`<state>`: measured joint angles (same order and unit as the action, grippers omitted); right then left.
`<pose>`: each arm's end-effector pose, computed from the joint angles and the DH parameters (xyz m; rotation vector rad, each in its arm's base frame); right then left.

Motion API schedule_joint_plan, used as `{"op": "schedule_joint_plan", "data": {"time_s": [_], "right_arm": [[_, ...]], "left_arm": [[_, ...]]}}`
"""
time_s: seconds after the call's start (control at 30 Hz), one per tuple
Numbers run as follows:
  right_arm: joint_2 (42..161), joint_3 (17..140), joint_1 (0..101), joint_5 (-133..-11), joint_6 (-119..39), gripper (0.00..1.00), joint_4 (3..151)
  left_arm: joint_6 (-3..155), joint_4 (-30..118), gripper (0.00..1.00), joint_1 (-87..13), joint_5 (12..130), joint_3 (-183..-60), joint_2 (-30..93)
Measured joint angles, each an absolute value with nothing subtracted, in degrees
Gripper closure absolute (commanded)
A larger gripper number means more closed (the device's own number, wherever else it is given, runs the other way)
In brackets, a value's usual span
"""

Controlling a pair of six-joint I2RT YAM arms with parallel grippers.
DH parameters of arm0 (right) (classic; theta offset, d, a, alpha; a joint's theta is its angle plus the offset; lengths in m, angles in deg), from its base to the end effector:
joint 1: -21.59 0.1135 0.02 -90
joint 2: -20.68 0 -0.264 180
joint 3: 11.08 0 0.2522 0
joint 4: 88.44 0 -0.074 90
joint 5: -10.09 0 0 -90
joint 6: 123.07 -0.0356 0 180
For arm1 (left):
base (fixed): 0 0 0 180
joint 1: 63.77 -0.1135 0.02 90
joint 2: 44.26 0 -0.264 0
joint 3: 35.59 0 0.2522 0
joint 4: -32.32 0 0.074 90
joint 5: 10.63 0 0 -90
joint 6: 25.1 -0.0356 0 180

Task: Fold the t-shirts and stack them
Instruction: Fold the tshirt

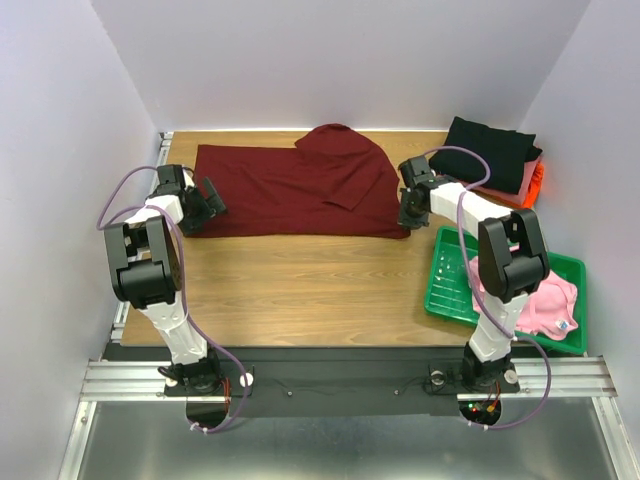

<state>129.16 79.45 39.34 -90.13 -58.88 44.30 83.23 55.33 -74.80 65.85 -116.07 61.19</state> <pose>0.3727 0.1127 0.1872 0.2405 2.6649 -0.0040 0.3860 0.0668 0.1808 -0.5032 2.3525 -0.3430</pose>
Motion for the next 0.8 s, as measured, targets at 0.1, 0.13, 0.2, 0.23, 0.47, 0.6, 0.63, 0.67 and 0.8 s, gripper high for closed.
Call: {"op": "schedule_joint_plan", "data": {"time_s": [0.1, 0.13, 0.2, 0.23, 0.47, 0.6, 0.63, 0.67, 0.8], "right_arm": [[128.0, 79.4, 37.9, -90.5, -57.7, 1.00, 44.3], [127.6, 79.4, 37.3, -90.5, -57.1, 1.00, 44.2], [127.4, 79.4, 36.9, -90.4, -56.6, 0.99, 44.1], [127.4, 79.4, 36.9, -90.4, -56.3, 0.98, 44.0], [127.4, 79.7, 37.0, -88.9, -55.0, 0.52, 42.4], [127.5, 82.6, 36.9, -88.2, -53.7, 0.43, 40.5], [127.5, 84.1, 36.8, -87.9, -53.3, 0.42, 40.3], [127.5, 85.8, 36.8, -87.5, -52.7, 0.42, 40.1], [128.5, 93.2, 37.0, -85.4, -50.6, 0.39, 40.1]], "left_arm": [[82.0, 55.5, 0.01, -75.1, 65.7, -116.1, 61.2], [81.8, 55.5, 0.02, -75.1, 65.6, -116.1, 61.2], [81.4, 55.4, 0.02, -75.1, 65.5, -115.9, 61.1], [81.3, 55.3, 0.01, -75.1, 65.5, -115.7, 61.0], [80.8, 56.4, 0.01, -75.1, 66.3, -115.6, 60.5], [80.6, 59.9, 0.01, -74.8, 68.7, -116.7, 60.2], [80.6, 61.1, 0.01, -74.3, 69.9, -117.4, 60.2], [80.6, 62.4, 0.01, -73.9, 70.9, -118.3, 60.2], [80.9, 65.6, 0.01, -68.5, 74.8, -124.0, 60.2]]}}
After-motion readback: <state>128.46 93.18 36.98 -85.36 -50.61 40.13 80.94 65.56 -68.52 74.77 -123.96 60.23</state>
